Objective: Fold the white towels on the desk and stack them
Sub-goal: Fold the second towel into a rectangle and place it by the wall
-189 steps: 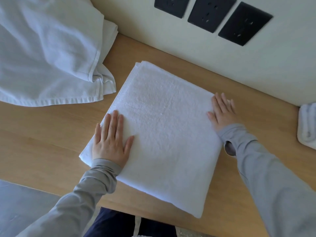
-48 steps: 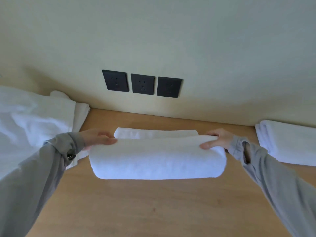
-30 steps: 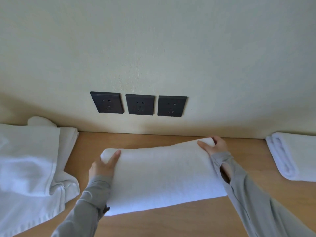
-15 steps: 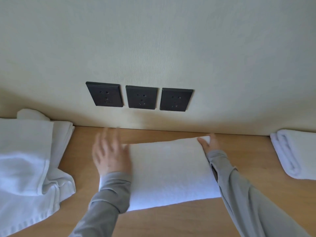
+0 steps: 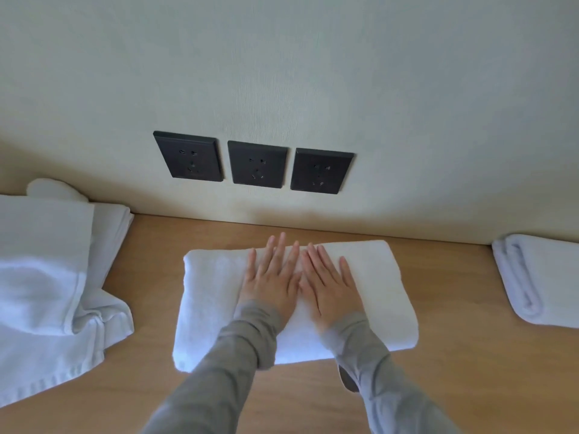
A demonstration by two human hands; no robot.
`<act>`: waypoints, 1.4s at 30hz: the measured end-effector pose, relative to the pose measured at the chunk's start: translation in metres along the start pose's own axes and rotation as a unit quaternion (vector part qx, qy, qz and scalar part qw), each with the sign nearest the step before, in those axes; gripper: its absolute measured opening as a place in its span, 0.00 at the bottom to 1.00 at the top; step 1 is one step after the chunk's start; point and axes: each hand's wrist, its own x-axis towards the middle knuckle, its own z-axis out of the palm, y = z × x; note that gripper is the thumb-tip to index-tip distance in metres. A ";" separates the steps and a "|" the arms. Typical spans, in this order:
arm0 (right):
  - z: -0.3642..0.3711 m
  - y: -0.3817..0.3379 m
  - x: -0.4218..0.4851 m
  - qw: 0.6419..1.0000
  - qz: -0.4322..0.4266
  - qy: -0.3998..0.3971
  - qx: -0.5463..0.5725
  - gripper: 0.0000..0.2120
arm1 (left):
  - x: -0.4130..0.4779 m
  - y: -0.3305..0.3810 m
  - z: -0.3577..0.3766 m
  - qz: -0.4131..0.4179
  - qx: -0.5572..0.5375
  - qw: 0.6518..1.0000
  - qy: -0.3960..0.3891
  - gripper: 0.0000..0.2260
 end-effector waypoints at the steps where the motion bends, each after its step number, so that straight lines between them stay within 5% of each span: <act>1: 0.001 0.004 0.002 1.000 -0.004 -0.011 0.002 0.24 | 0.000 -0.007 -0.005 0.016 -0.020 1.000 -0.011 0.23; 6: 0.004 0.055 -0.020 0.998 0.063 -0.014 0.000 0.30 | -0.045 -0.071 -0.004 -0.013 0.024 0.999 0.029 0.29; 14: 0.010 0.065 -0.018 0.998 0.058 -0.001 0.024 0.29 | -0.038 -0.083 -0.006 -0.030 -0.039 0.999 -0.003 0.38; 24: 0.009 0.085 -0.033 0.988 0.107 0.005 0.111 0.28 | -0.039 -0.090 -0.009 -0.091 -0.117 0.988 0.040 0.34; 26: 0.006 0.084 -0.037 0.981 0.106 0.037 0.157 0.30 | -0.047 -0.087 -0.018 -0.107 -0.222 0.963 0.114 0.36; 28: 0.005 0.085 -0.045 0.956 0.142 0.105 0.233 0.32 | -0.062 -0.089 -0.022 -0.211 -0.343 0.893 0.200 0.38; 30: 0.005 0.086 -0.050 0.903 0.231 0.150 0.330 0.31 | -0.080 -0.090 -0.020 -0.341 -0.439 0.814 0.171 0.36; 32: 0.006 0.084 -0.054 0.841 0.316 0.152 0.412 0.22 | -0.100 -0.086 -0.012 -0.390 -0.488 0.771 0.124 0.32; 35: 0.011 0.086 -0.058 0.795 0.398 0.130 0.439 0.21 | -0.112 -0.080 -0.001 -0.410 -0.515 0.742 0.127 0.26; 42: 0.028 0.093 -0.056 0.790 0.413 0.146 0.430 0.17 | -0.087 -0.085 0.017 -0.423 -0.471 0.762 0.137 0.17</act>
